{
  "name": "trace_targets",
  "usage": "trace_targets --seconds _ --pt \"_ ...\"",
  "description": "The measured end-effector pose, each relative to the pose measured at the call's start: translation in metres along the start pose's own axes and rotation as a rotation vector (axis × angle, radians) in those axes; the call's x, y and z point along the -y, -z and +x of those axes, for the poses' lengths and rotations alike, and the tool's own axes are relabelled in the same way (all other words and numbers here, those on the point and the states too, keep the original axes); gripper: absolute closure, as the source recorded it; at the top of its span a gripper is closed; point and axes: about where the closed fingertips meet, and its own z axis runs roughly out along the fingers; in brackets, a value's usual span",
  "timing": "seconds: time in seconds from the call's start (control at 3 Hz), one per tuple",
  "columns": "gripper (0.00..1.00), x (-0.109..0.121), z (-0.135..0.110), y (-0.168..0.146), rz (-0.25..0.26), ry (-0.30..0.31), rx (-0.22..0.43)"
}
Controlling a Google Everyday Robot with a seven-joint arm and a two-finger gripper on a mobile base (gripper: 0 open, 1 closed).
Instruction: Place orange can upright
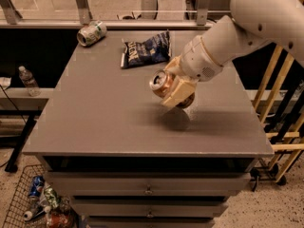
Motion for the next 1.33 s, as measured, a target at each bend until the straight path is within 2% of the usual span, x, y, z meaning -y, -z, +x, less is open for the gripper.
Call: trace_targets --seconds 0.33,0.67,1.0,1.33 --pt "1.0 -0.008 -0.013 -0.002 -0.02 -0.042 0.107" --pt "1.0 -0.002 -0.006 0.006 0.069 -0.093 0.159" --pt "1.0 0.009 0.003 0.017 0.166 -0.19 0.242" --pt "1.0 0.019 0.016 0.022 0.236 -0.305 0.343"
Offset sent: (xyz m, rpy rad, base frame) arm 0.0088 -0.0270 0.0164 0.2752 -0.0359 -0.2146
